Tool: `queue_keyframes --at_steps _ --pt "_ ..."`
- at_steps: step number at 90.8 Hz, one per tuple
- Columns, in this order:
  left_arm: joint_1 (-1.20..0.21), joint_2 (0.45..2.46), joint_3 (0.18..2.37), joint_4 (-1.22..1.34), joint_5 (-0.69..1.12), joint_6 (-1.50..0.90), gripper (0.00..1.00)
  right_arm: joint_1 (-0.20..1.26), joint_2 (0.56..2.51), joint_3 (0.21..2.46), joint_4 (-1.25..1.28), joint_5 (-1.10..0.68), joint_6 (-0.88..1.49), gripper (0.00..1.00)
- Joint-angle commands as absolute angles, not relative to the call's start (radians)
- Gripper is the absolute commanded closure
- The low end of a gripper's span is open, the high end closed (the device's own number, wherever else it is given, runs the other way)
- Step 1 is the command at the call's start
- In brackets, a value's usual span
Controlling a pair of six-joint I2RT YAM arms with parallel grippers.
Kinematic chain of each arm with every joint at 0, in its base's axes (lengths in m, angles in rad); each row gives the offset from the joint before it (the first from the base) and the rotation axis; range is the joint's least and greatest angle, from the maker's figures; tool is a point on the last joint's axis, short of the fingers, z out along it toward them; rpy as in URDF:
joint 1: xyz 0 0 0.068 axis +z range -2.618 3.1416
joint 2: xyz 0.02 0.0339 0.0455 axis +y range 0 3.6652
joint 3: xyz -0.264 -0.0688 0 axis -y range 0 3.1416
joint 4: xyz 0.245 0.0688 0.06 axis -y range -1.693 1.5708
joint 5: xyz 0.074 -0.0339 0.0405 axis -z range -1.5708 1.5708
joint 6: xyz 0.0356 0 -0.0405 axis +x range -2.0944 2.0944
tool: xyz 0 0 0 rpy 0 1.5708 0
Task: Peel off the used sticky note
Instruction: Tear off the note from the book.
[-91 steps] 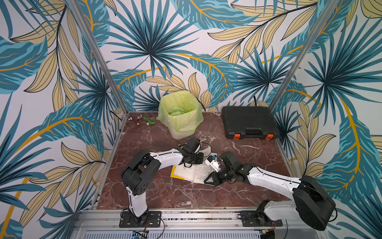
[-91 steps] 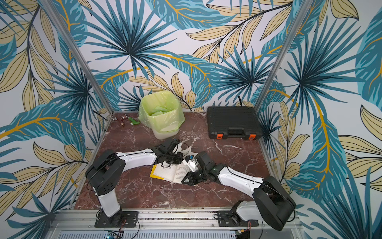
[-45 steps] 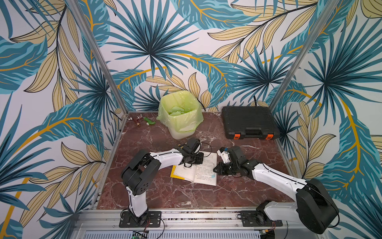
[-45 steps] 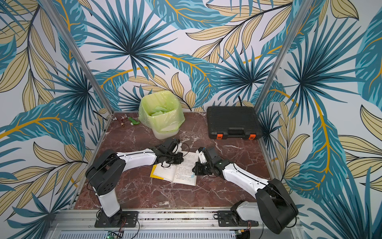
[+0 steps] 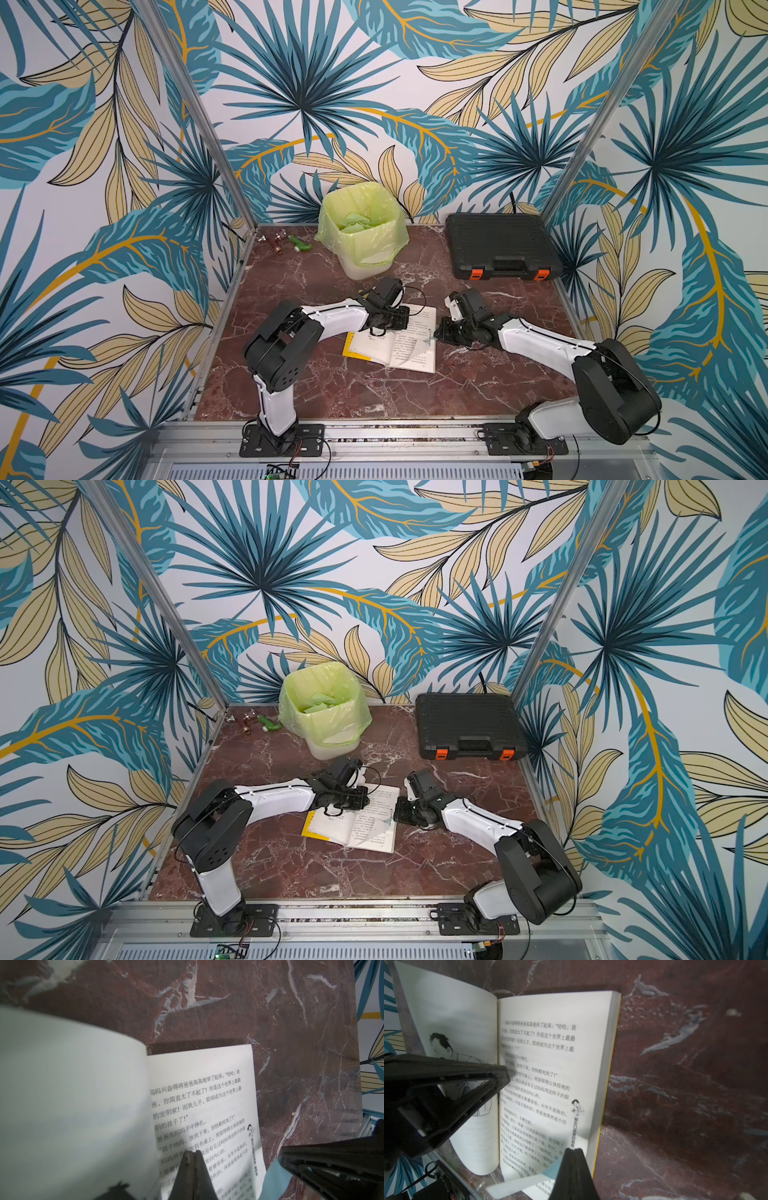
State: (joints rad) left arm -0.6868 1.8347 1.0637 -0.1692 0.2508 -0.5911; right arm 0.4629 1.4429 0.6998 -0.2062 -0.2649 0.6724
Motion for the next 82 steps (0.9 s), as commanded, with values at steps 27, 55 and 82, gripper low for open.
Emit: queue_keyframes --at_steps 27,55,82 --pt "-0.69 1.847 1.045 -0.151 0.219 -0.574 0.97 0.448 1.42 0.648 -0.207 -0.308 0.71 1.0" --pt "-0.692 1.86 1.056 -0.148 0.223 -0.578 0.97 0.448 1.372 0.577 -0.266 -0.301 0.734 1.0" --pt "-0.693 1.86 1.064 -0.163 0.219 -0.573 0.97 0.447 1.387 0.562 -0.299 -0.175 0.783 1.0"
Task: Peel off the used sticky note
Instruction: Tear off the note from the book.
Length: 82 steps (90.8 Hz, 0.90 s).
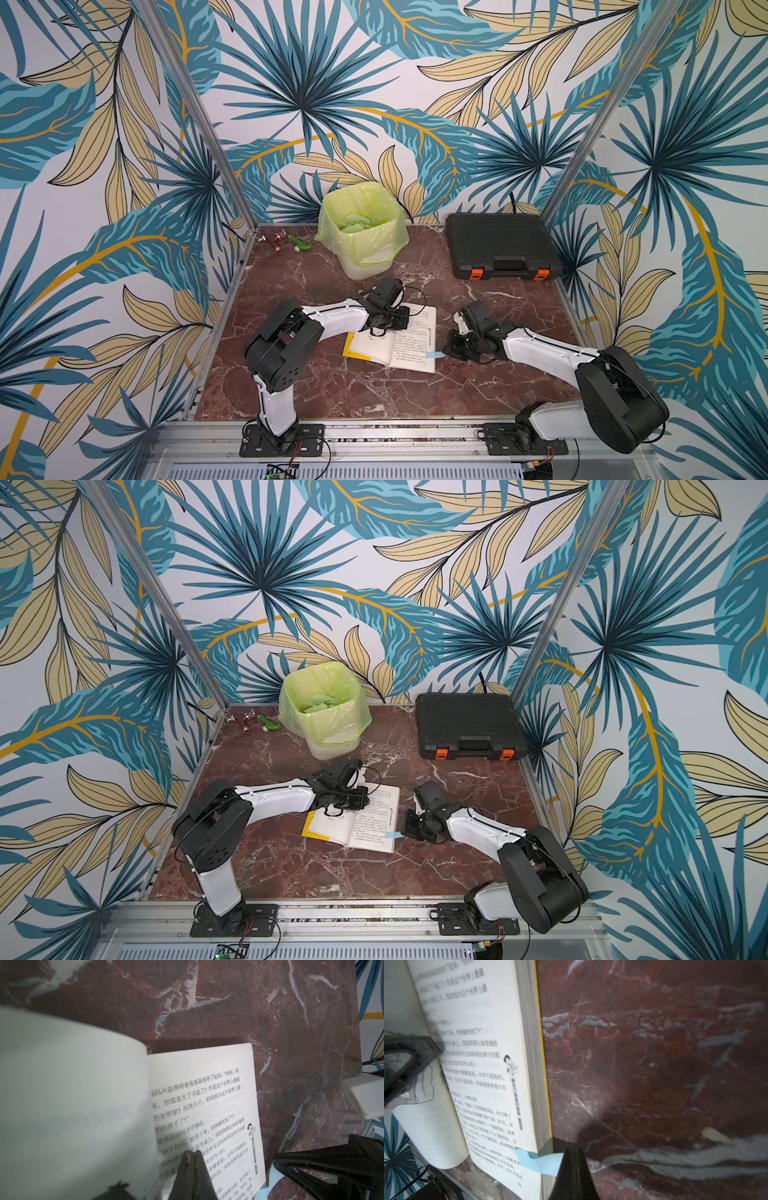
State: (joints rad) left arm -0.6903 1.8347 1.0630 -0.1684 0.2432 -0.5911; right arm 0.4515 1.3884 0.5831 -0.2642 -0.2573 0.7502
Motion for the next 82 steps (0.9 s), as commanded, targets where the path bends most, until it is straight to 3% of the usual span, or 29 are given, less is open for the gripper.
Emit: queue_keyframes --at_steps 1,32,82 --pt "-0.692 1.86 1.064 -0.163 0.218 -0.573 0.97 0.448 1.385 0.561 -0.299 -0.172 0.787 1.0" --pt "-0.692 1.859 1.067 -0.169 0.214 -0.563 0.97 0.417 1.351 0.555 -0.324 -0.105 0.837 1.0" --pt "-0.692 1.862 1.078 -0.177 0.213 -0.55 0.97 0.342 1.317 0.534 -0.239 -0.216 0.869 0.99"
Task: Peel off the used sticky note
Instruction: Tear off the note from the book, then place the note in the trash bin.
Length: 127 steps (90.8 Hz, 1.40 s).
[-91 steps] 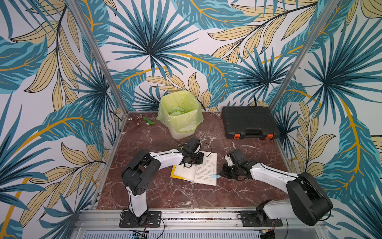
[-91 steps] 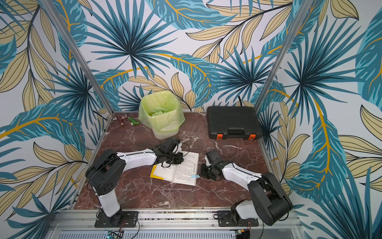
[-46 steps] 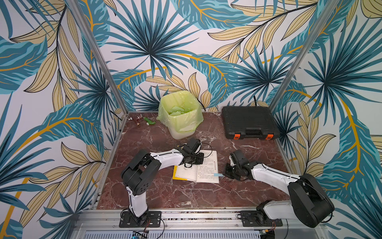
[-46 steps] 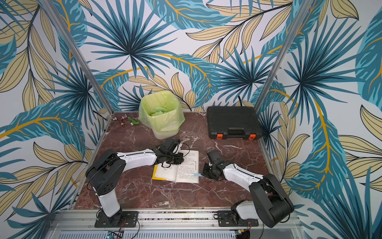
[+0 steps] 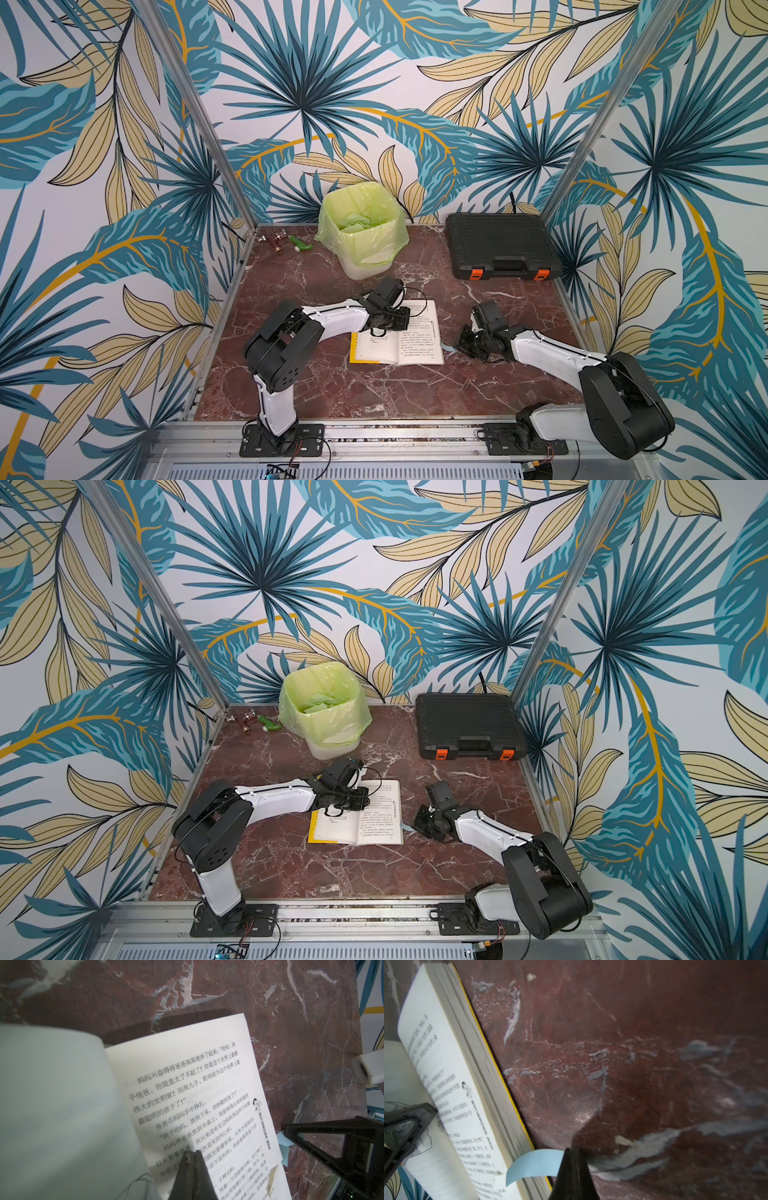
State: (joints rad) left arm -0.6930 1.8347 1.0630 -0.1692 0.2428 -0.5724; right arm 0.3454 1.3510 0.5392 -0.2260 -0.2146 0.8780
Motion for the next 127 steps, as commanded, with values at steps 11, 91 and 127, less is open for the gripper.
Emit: queue_keyframes --at_steps 11,91,127 --pt "-0.692 1.866 1.08 -0.174 0.215 -0.551 0.97 0.342 1.264 0.544 -0.256 -0.201 0.84 0.98" --pt "-0.699 1.848 1.069 -0.166 0.219 -0.543 0.97 0.438 1.802 1.706 0.086 -0.366 0.416 0.98" --pt "-0.704 1.821 1.043 -0.145 0.212 -0.55 0.97 0.442 2.171 2.216 -0.139 -0.342 0.361 0.84"
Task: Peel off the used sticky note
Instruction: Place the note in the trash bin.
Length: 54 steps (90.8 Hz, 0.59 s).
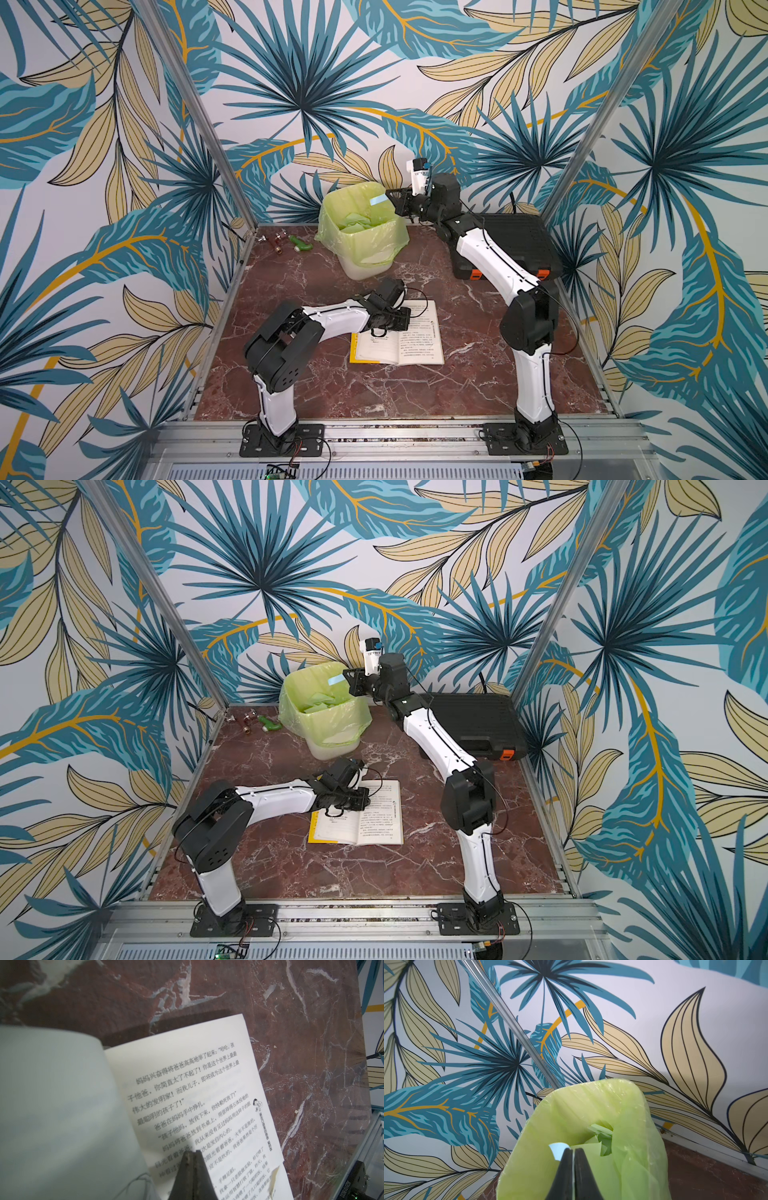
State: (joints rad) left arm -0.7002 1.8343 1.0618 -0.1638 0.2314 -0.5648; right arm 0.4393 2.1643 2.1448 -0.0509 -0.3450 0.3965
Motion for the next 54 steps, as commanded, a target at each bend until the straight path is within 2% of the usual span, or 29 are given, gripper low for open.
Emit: queue_keyframes --at_steps 1,13,19,42,54 --pt "-0.704 1.821 1.043 -0.145 0.213 -0.55 0.97 0.443 2.17 2.217 -0.142 -0.341 0.358 0.83" --pt "-0.703 1.816 1.045 -0.143 0.215 -0.548 0.97 0.442 2.122 2.209 -0.238 -0.313 0.311 0.64" --pt "-0.703 1.811 1.046 -0.14 0.216 -0.546 0.97 0.44 2.073 2.171 -0.295 -0.282 0.286 0.59" --pt "-0.704 1.797 1.054 -0.101 0.267 -0.545 0.97 0.415 1.785 1.787 -0.362 -0.208 0.315 0.54" --pt "-0.704 1.804 1.069 -0.081 0.299 -0.544 0.97 0.416 1.658 1.55 -0.36 -0.228 0.357 0.53"
